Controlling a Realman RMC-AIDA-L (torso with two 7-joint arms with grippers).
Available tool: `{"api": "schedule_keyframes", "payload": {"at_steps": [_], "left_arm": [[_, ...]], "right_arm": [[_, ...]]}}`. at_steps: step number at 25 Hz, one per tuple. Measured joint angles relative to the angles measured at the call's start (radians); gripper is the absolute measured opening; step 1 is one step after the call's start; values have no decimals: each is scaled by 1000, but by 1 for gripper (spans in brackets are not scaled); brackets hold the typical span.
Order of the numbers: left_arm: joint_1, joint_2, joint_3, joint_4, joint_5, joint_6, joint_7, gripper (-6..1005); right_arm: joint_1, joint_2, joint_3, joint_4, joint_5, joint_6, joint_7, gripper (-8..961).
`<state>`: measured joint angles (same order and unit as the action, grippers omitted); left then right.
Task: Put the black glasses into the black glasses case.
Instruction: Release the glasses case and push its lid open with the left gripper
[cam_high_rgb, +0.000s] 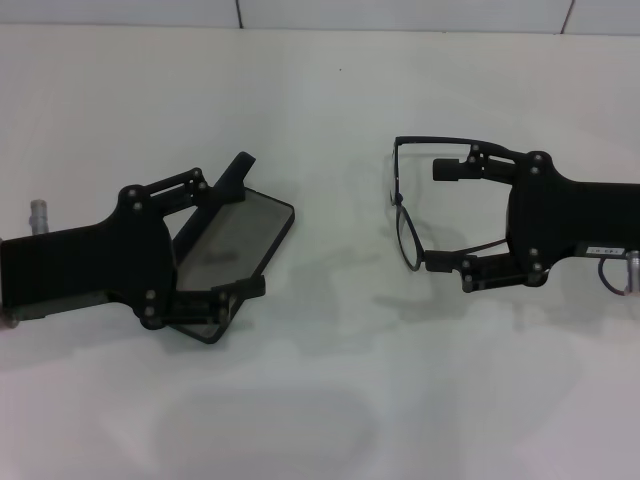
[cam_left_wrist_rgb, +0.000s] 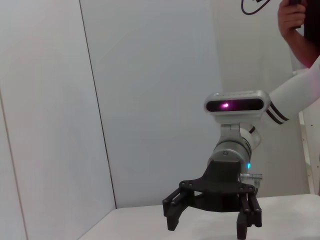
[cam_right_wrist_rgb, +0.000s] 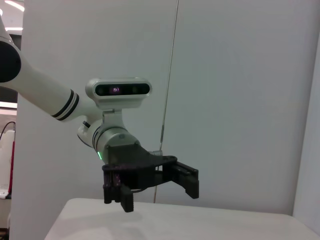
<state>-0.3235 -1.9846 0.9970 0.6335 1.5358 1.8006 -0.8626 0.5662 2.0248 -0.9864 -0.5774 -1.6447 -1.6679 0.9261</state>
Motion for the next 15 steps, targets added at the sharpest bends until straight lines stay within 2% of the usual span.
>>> {"api": "schedule_keyframes", "payload": {"at_steps": [11,15], "left_arm": [[-1,-1,0,0,0,-15,2,874],[-5,-14,-12,3,-3,-85,-53,873]], "right_arm": [[-5,2,0,8,14,1,-2,888],[-6,3,1,10,14,1,-3,888]]}}
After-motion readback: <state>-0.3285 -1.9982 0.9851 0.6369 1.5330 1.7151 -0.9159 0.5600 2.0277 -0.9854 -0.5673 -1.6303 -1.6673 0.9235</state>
